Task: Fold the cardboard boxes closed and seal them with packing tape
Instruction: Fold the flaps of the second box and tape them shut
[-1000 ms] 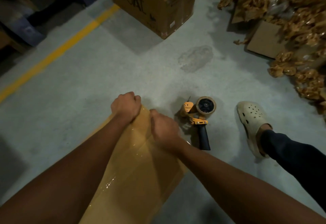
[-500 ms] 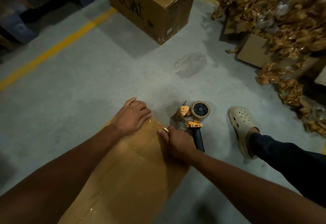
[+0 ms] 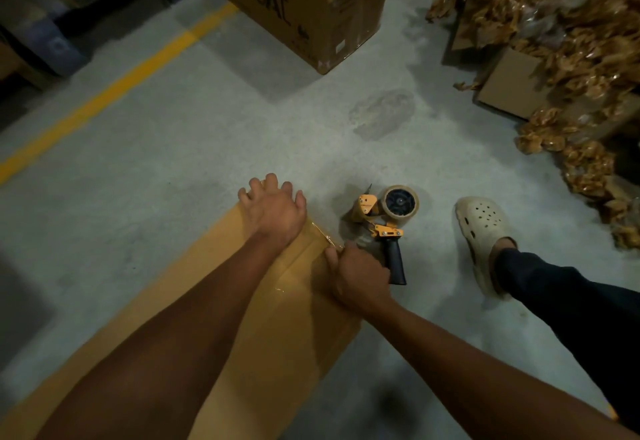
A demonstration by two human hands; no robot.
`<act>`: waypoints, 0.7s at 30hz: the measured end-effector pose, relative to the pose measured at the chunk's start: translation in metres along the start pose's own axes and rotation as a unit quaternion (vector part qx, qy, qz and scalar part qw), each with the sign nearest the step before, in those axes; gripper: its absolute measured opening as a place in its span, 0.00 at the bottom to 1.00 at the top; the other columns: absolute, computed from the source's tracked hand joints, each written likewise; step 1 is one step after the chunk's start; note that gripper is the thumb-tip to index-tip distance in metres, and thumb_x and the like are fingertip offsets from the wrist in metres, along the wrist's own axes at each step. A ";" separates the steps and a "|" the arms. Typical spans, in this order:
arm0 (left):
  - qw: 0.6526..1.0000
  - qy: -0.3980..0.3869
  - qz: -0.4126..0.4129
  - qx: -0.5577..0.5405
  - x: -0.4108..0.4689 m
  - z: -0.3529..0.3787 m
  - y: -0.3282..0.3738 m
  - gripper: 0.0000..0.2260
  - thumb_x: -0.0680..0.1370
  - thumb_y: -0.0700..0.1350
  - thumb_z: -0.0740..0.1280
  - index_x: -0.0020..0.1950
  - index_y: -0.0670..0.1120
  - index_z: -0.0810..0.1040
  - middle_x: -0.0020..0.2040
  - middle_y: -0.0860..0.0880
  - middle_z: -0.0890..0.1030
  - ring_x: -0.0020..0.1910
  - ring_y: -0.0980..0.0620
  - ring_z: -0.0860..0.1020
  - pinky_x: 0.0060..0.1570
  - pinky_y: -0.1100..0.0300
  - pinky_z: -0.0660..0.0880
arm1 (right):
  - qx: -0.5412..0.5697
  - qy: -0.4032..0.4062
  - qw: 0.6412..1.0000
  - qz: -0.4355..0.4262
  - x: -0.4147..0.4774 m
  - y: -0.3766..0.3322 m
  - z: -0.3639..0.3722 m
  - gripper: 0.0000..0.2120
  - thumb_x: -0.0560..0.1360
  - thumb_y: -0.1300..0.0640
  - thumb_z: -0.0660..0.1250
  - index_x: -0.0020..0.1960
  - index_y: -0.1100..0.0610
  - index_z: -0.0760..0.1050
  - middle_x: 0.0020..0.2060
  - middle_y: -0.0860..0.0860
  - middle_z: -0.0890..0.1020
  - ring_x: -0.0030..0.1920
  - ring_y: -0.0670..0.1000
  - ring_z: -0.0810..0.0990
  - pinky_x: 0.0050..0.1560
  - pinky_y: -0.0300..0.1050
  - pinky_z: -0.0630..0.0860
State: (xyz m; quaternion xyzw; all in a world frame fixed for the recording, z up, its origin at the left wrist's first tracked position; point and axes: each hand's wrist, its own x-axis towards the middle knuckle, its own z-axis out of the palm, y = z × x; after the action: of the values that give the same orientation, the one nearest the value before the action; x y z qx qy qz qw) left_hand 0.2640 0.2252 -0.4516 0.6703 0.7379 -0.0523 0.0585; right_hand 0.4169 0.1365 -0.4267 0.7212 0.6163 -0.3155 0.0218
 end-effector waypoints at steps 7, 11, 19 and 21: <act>0.982 -0.009 0.186 -0.044 0.014 -0.001 -0.048 0.28 0.80 0.66 0.47 0.61 0.49 0.76 0.60 0.46 0.75 0.59 0.46 0.71 0.54 0.50 0.73 | -0.009 -0.042 0.979 -0.199 0.047 -0.029 -0.001 0.25 0.84 0.48 0.50 0.77 0.58 0.56 0.59 0.61 0.78 0.56 0.61 0.79 0.54 0.53 0.75; 0.997 0.007 0.026 -0.076 0.019 -0.002 -0.029 0.22 0.82 0.59 0.52 0.59 0.47 0.78 0.55 0.44 0.76 0.50 0.43 0.77 0.45 0.52 0.76 | 0.100 -0.146 0.957 -0.231 0.052 0.016 -0.015 0.24 0.84 0.45 0.51 0.79 0.44 0.53 0.71 0.55 0.73 0.68 0.57 0.74 0.63 0.45 0.69; 0.989 0.043 -0.096 -0.103 0.026 0.001 -0.014 0.18 0.84 0.51 0.51 0.57 0.43 0.77 0.51 0.44 0.81 0.47 0.44 0.79 0.43 0.54 0.71 | 0.015 -0.040 0.996 -0.080 0.043 -0.013 -0.001 0.21 0.84 0.48 0.50 0.72 0.56 0.64 0.60 0.59 0.78 0.57 0.62 0.78 0.53 0.56 0.75; 0.990 0.058 -0.059 -0.114 0.018 0.004 -0.018 0.21 0.85 0.52 0.50 0.68 0.42 0.73 0.62 0.42 0.78 0.58 0.42 0.76 0.55 0.50 0.70 | 0.032 0.032 0.996 -0.074 0.045 -0.037 0.005 0.22 0.83 0.49 0.51 0.74 0.56 0.62 0.53 0.58 0.80 0.53 0.60 0.80 0.49 0.53 0.76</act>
State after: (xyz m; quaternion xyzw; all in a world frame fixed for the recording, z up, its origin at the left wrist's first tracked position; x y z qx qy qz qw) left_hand 0.2447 0.2401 -0.4585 0.6165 0.7795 0.0673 0.0884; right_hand 0.3830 0.1830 -0.4389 0.6834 0.6584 -0.3124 -0.0445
